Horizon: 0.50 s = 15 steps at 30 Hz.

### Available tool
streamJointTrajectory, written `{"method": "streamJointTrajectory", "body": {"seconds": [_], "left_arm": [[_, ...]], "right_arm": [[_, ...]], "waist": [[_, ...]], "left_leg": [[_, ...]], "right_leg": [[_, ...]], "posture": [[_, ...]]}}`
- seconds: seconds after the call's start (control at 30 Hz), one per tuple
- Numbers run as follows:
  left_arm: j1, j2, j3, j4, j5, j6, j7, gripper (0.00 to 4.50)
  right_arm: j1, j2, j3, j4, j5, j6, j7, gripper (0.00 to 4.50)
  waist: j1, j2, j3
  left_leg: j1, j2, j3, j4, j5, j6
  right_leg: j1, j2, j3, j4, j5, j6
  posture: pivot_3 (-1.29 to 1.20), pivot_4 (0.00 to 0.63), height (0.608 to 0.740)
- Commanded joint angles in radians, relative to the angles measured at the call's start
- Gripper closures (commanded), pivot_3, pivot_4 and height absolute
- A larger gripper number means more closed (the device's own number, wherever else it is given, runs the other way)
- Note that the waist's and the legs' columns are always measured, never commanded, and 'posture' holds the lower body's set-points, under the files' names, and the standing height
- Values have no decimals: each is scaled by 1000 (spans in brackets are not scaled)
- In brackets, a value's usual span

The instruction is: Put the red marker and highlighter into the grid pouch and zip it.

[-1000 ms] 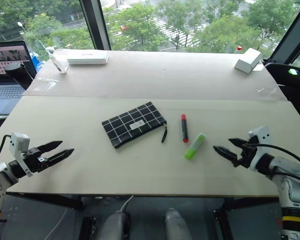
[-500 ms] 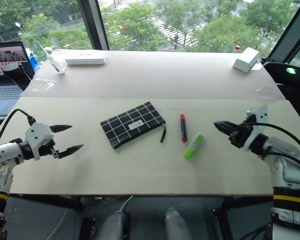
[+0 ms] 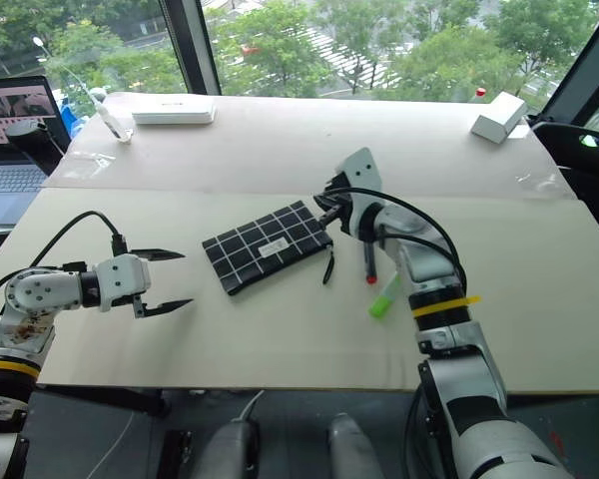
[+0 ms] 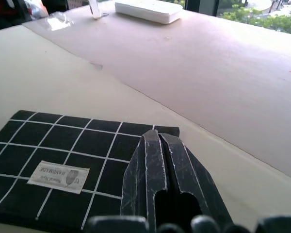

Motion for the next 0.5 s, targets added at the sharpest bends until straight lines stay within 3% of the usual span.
{"method": "streamJointTrajectory", "body": {"seconds": [0.03, 0.5], "left_arm": [[-21, -14, -7, -23, -7, -24, 12, 0], [-16, -37, -15, -68, -23, -9, 11, 0]], "right_arm": [[-20, 0, 45, 72, -83, -84, -9, 4461], [10, 27, 212, 177, -314, -246, -2, 4461]], "waist": [[1, 0, 0], [-23, 0, 0]], "left_leg": [[0, -1, 0, 0, 0, 0], [0, 0, -2, 0, 0, 0]], "right_leg": [[0, -1, 0, 0, 0, 0], [0, 0, -2, 2, 0, 0]], "posture": [[0, 150, 740], [0, 150, 740]]}}
